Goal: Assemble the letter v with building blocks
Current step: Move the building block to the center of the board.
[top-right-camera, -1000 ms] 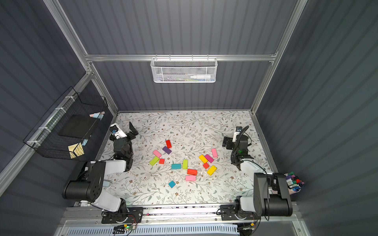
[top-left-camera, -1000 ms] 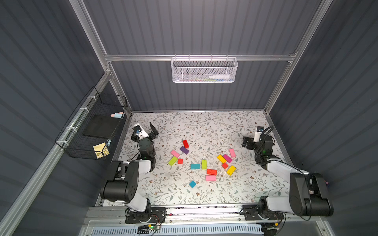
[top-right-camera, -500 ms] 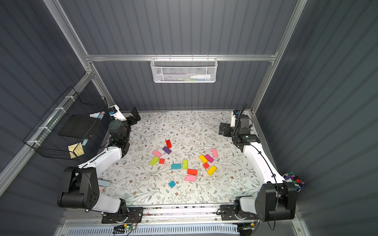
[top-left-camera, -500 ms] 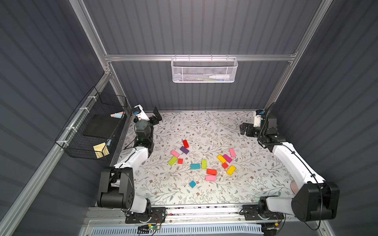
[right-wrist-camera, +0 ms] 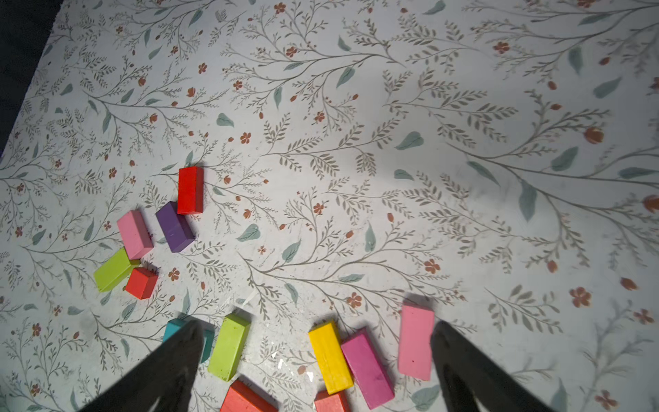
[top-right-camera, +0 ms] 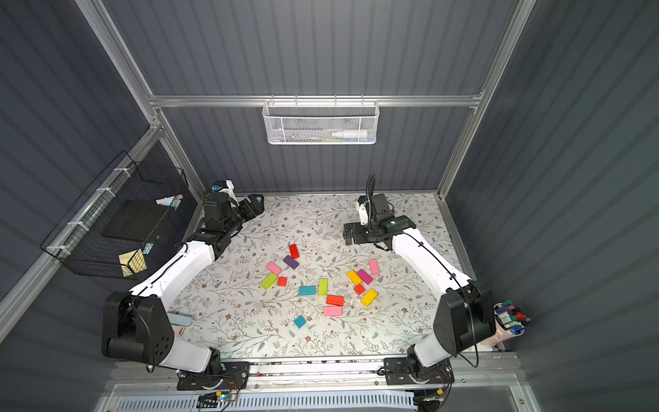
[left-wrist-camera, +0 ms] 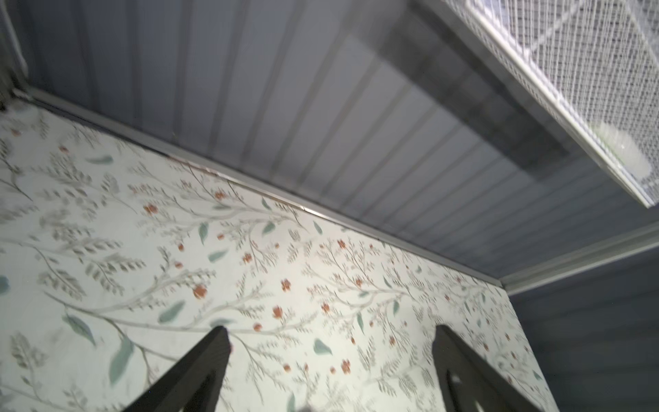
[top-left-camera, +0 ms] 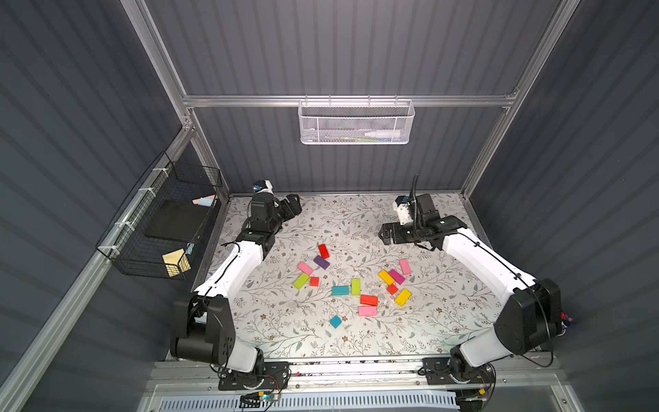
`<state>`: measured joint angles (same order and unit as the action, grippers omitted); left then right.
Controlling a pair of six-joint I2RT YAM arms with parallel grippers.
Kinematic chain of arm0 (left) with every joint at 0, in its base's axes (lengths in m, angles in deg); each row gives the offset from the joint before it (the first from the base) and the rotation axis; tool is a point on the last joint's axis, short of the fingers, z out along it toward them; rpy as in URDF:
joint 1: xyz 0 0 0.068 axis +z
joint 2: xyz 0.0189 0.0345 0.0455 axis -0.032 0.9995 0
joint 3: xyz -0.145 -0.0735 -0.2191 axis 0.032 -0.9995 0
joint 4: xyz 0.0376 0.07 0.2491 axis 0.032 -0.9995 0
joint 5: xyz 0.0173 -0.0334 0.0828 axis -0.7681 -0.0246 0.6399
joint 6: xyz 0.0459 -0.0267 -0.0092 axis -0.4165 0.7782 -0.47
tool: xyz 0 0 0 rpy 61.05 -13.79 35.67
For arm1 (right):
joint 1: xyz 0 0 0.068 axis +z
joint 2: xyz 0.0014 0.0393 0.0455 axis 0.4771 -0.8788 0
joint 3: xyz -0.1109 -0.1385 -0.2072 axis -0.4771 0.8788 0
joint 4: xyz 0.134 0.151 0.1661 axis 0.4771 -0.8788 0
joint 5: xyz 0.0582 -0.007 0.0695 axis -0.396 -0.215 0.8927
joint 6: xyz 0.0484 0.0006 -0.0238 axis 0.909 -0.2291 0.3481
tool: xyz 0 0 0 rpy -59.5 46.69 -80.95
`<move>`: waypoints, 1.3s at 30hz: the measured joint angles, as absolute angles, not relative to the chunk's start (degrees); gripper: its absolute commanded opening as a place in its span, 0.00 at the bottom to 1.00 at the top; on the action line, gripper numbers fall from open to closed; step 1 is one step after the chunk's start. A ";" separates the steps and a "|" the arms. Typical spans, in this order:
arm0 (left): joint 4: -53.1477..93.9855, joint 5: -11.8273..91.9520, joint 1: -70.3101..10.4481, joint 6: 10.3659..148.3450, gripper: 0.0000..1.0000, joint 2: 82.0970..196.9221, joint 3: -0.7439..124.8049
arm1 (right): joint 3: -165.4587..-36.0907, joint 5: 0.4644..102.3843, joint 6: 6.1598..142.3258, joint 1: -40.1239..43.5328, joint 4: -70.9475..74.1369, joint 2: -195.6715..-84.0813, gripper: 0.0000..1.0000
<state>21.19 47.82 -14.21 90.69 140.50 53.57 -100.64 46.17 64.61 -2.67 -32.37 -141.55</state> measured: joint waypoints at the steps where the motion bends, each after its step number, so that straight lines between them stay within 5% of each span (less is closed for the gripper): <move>1: 20.27 47.78 -15.63 92.09 0.90 140.07 53.48 | -101.41 46.28 64.80 -1.58 -32.37 -142.82 0.99; 12: 13.84 44.74 -18.74 113.42 0.73 138.69 49.59 | -104.42 46.76 65.04 3.49 -32.24 -148.75 0.99; 17: 4.73 44.57 -19.04 119.94 0.72 146.54 56.85 | -104.40 46.80 65.46 3.45 -31.89 -148.75 0.99; 19: 1.98 44.24 -19.04 122.19 0.64 150.38 58.29 | -104.23 46.93 65.70 3.45 -31.52 -148.75 0.99; 23: -5.04 45.44 -19.04 125.20 0.75 156.02 58.59 | -103.46 47.13 66.11 3.45 -30.47 -148.75 0.99; 39: -21.02 51.80 -19.04 125.90 0.69 159.32 72.50 | -101.80 49.56 66.95 5.48 -26.84 -151.61 0.99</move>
